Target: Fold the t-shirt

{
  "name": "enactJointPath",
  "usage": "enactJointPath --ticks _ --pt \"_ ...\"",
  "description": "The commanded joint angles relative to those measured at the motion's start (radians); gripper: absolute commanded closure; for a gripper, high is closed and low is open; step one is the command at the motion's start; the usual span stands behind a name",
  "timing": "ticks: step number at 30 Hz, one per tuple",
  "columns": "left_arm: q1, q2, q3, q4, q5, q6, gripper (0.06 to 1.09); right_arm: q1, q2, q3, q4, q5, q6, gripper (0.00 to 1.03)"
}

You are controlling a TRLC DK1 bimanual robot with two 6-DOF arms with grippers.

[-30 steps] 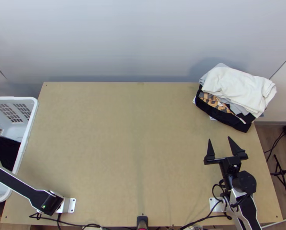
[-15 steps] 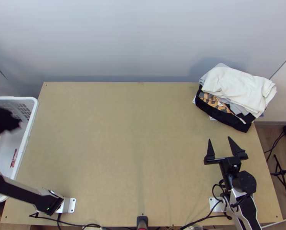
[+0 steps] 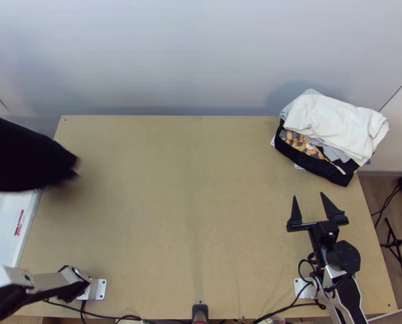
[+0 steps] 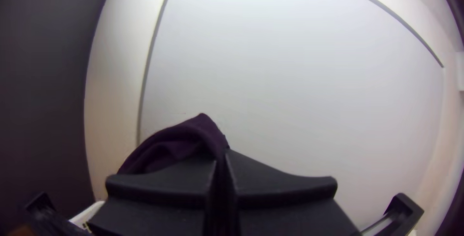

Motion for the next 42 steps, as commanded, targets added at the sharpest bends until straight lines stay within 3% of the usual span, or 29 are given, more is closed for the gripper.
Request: enactJointPath --ticks 1,9,14,18,25,34,42 --pt "-0.323 -0.087 -0.065 -0.04 -0.076 -0.043 1.05 0.0 0.0 0.0 -0.001 0.0 0.0 0.04" --pt "-0.805 -0.146 -0.227 -0.109 -0.241 -0.02 1.05 0.0 0.0 0.0 0.0 0.0 0.0 0.04" --pt "-1.17 -0.152 -0.379 -0.08 -0.478 -0.017 1.05 0.0 0.0 -0.001 0.0 0.0 0.0 0.03" --pt "-1.343 -0.094 -0.399 -0.05 -0.524 -0.055 1.05 0.0 0.0 0.0 0.0 0.0 0.0 0.04" --pt "-1.662 -0.008 -0.437 0.009 -0.71 -0.075 1.05 0.0 0.0 0.0 0.0 0.0 0.0 0.04" --pt "-1.757 -0.025 -0.804 0.159 -0.73 -0.153 1.05 0.0 0.0 0.0 -0.001 0.0 0.0 0.04" --pt "-1.808 0.017 -0.87 0.256 -0.665 -0.201 1.03 0.0 0.0 0.0 0.0 0.0 0.0 0.04"
